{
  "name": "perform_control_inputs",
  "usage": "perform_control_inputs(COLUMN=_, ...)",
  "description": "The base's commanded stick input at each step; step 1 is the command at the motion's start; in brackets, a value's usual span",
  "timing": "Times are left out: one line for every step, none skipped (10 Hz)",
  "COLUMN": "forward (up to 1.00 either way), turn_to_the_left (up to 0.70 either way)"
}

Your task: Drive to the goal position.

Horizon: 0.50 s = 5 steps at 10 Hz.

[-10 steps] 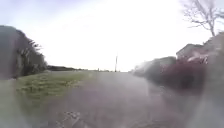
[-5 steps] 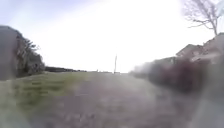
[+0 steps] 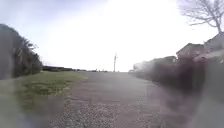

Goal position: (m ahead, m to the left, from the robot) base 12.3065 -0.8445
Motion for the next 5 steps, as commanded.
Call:
perform_control_inputs(forward=1.00, turn_to_the_left=0.00)
perform_control_inputs(forward=1.00, turn_to_the_left=0.00)
perform_control_inputs(forward=1.00, turn_to_the_left=0.00)
perform_control_inputs(forward=1.00, turn_to_the_left=0.00)
perform_control_inputs(forward=1.00, turn_to_the_left=0.00)
